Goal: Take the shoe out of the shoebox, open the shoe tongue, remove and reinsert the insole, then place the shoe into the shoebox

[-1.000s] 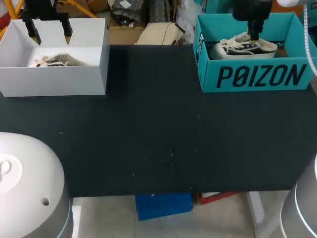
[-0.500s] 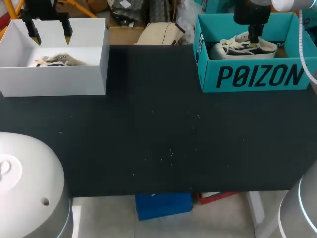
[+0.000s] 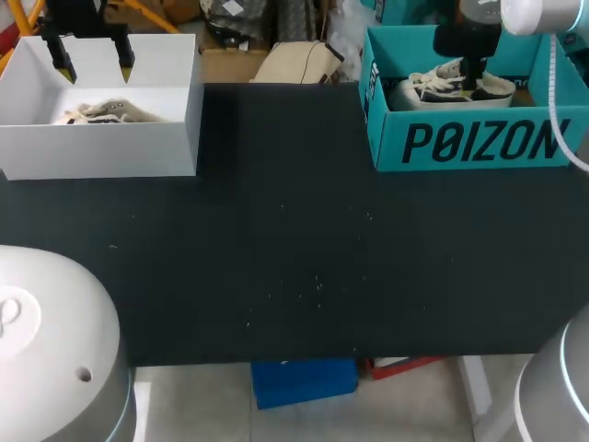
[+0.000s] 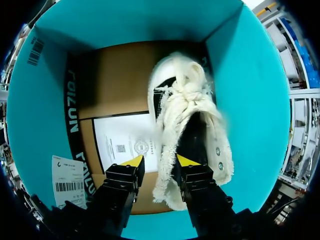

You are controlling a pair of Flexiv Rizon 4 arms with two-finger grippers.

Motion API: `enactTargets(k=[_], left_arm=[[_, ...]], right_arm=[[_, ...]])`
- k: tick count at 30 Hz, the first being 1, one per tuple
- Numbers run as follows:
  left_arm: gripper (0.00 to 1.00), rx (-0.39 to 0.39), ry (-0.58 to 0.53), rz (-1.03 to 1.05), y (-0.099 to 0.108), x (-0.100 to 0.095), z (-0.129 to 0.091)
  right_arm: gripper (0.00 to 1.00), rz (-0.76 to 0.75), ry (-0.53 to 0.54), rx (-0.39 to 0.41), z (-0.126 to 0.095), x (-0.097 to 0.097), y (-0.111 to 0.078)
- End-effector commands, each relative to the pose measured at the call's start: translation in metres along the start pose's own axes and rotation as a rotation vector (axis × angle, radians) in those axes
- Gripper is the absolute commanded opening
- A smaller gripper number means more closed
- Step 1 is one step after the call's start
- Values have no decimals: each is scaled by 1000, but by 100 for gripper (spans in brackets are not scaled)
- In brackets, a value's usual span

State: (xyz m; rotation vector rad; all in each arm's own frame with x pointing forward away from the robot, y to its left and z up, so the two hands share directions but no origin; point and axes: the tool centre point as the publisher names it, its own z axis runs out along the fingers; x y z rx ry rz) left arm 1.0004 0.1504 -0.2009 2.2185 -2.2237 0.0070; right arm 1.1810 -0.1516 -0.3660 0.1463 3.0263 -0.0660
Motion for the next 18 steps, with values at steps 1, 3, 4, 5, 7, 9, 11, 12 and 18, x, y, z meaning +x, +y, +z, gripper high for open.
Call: enactTargets(k=[1, 3, 4, 5, 7, 9, 11, 12, 18], left_arm=[[100, -2, -1, -1, 0, 0, 0], [100, -2, -1, -1, 0, 0, 0], [100, -2, -1, -1, 0, 0, 0], [100, -2, -1, -1, 0, 0, 0], [100, -2, -1, -1, 0, 0, 0], [100, -2, -1, -1, 0, 0, 0], [100, -2, -1, -1, 0, 0, 0], [100, -2, -1, -1, 0, 0, 0], [100, -2, -1, -1, 0, 0, 0]], right_arm=[[37, 0, 7, -3, 15, -6, 0], [36, -4, 9, -2, 18, -6, 1], [36, -5, 11, -1, 21, -7, 1], [36, -6, 12, -1, 23, -7, 1], [36, -8, 15, 2, 27, -8, 0], [36, -10, 17, 5, 31, -10, -1], [35, -13, 17, 10, 32, -11, -1], [33, -14, 17, 14, 33, -11, -1], [8, -20, 21, 28, 42, -12, -1]])
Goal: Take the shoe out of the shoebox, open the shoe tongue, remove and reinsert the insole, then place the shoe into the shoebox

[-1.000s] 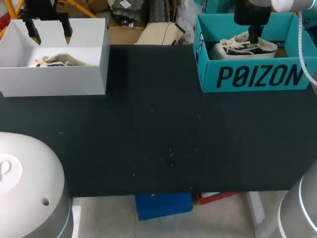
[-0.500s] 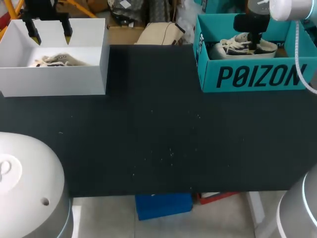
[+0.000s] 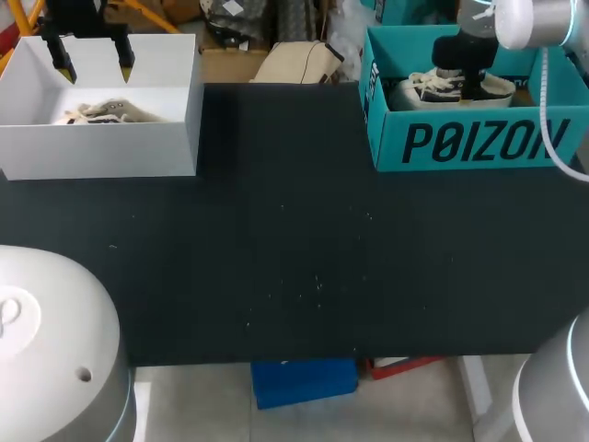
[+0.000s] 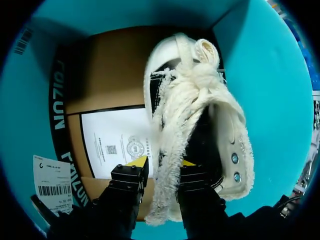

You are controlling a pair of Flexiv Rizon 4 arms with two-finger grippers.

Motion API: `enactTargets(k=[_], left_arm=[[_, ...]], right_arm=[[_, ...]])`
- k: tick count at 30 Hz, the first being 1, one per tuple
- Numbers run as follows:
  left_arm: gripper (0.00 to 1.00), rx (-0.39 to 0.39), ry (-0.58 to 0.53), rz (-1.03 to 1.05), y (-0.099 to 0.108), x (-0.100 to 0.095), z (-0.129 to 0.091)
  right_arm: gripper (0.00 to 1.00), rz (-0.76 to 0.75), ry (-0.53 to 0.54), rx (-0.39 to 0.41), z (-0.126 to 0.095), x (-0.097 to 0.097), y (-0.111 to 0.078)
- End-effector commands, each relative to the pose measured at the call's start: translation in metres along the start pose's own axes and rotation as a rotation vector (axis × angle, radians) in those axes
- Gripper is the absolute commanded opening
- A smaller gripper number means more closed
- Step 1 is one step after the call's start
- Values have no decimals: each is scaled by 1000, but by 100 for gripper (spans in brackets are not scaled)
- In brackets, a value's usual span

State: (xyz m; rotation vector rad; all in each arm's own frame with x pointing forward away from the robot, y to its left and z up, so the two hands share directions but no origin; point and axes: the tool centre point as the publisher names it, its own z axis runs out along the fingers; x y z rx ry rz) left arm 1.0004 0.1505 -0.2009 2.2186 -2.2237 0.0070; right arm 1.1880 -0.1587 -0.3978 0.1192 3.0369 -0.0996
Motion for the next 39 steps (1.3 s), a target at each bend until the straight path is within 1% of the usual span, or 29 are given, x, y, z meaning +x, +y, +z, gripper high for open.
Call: enactTargets(k=[1, 4, 9, 14, 19, 25, 29, 35, 39], left_arm=[[100, -2, -1, -1, 0, 0, 0], [100, -2, -1, -1, 0, 0, 0], [100, -2, -1, -1, 0, 0, 0], [100, -2, -1, -1, 0, 0, 0], [100, -2, -1, -1, 0, 0, 0], [100, -2, -1, -1, 0, 0, 0], [100, -2, -1, -1, 0, 0, 0], [100, -2, -1, -1, 0, 0, 0], [100, -2, -1, -1, 0, 0, 0]], right_arm=[[0, -1, 13, 8, 9, -8, 4], [0, -3, 15, 12, 8, -7, 4], [0, 2, 3, 19, -12, -3, -3], [0, 18, -32, 30, -44, 5, -9], [0, 51, -89, 63, -77, 13, -17], [0, 83, -152, 93, -124, 24, -12], [0, 84, -206, 122, -163, 31, -8], [0, 74, -286, 145, -221, 44, -9], [0, 37, -348, 156, -259, 60, -10]])
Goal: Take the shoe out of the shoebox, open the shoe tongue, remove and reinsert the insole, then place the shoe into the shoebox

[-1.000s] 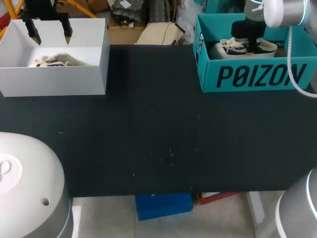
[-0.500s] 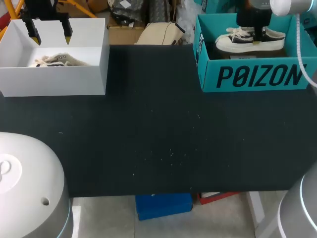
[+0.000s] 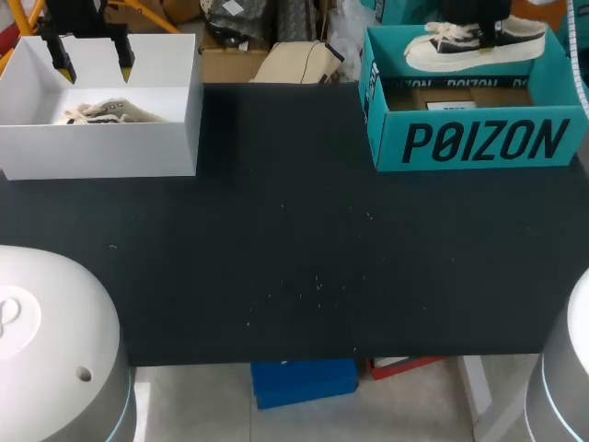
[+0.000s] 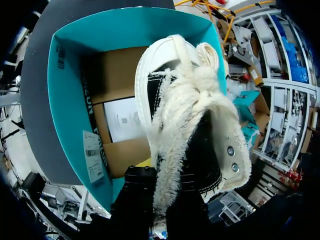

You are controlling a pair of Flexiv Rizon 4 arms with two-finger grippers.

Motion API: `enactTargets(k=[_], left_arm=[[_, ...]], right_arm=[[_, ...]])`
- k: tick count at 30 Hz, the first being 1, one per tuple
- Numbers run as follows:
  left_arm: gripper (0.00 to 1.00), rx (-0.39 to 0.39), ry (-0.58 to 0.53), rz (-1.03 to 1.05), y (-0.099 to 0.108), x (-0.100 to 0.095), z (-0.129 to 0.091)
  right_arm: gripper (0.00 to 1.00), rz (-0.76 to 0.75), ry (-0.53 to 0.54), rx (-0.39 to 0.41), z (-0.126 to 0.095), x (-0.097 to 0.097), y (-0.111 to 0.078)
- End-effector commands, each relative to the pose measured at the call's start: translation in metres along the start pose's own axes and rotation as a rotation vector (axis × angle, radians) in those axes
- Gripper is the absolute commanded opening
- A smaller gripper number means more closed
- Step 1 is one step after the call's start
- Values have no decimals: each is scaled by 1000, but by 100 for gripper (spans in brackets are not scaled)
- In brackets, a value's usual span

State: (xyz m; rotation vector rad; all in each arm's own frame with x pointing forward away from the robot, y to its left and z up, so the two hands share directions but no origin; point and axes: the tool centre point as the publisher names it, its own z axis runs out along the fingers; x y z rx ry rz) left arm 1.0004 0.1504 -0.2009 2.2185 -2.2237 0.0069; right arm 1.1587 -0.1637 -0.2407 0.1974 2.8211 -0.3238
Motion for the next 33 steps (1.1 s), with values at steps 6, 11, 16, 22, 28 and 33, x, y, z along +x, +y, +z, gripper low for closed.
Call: enactTargets(k=[6, 11, 16, 22, 28, 33], left_arm=[[100, -1, -1, -1, 0, 0, 0], [100, -1, -1, -1, 0, 0, 0], [100, -1, -1, -1, 0, 0, 0], [100, -1, -1, -1, 0, 0, 0], [100, -1, -1, -1, 0, 0, 0], [100, -1, -1, -1, 0, 0, 0]], right_arm=[[0, -49, -220, -16, -159, 59, -18], [0, -51, -251, -55, -196, 100, -3], [0, -63, -274, -87, -219, 145, 29], [0, -66, -282, -93, -236, 203, 84], [0, -64, -263, -81, -235, 257, 143], [0, -38, -237, -84, -225, 300, 188]])
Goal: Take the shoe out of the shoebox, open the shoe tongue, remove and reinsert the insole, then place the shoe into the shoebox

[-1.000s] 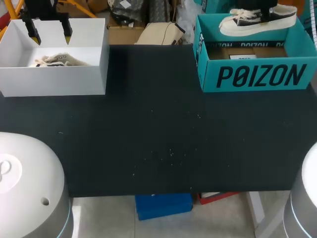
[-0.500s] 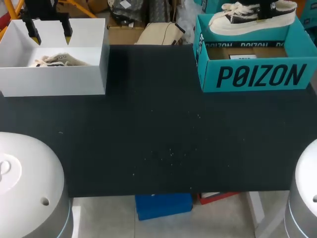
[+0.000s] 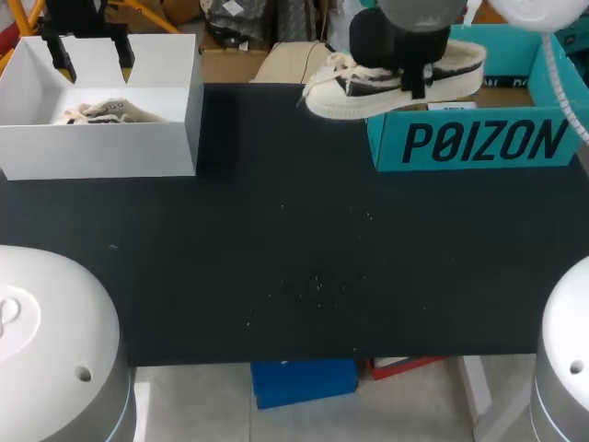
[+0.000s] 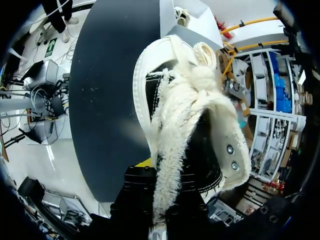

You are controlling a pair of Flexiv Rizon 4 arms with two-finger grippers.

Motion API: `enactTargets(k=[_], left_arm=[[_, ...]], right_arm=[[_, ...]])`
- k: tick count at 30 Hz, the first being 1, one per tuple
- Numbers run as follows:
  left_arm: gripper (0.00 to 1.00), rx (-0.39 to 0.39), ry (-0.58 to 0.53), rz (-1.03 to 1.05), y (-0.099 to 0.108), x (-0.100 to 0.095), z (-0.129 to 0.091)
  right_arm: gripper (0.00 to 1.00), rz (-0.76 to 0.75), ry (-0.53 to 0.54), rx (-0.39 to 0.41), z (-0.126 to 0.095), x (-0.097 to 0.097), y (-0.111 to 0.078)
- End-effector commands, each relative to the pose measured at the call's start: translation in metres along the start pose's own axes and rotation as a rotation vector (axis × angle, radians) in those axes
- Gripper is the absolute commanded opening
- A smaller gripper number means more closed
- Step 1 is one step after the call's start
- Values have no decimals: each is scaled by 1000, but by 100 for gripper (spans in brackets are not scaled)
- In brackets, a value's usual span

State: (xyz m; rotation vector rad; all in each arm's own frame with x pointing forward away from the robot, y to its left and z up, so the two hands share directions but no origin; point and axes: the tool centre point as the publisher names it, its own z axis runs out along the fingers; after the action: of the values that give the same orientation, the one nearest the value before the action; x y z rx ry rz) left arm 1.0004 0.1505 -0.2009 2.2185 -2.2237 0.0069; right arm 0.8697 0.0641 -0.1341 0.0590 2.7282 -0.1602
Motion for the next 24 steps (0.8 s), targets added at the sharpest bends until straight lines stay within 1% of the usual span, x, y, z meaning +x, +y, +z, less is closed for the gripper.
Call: enactTargets(k=[1, 5, 10, 17, 21, 24], left_arm=[[100, -1, -1, -1, 0, 0, 0], [100, -1, -1, -1, 0, 0, 0], [100, -1, -1, -1, 0, 0, 0], [100, -1, -1, -1, 0, 0, 0], [100, -1, -1, -1, 0, 0, 0], [100, -1, -1, -1, 0, 0, 0]], right_arm=[[0, 18, -116, 43, 14, 43, 48], [0, 42, -90, 36, 36, 69, 74], [0, 56, -63, 34, 67, 93, 97], [0, 109, -21, 69, 110, 116, 111], [0, 134, 8, 55, 132, 132, 121], [0, 136, 19, 51, 144, 144, 130]])
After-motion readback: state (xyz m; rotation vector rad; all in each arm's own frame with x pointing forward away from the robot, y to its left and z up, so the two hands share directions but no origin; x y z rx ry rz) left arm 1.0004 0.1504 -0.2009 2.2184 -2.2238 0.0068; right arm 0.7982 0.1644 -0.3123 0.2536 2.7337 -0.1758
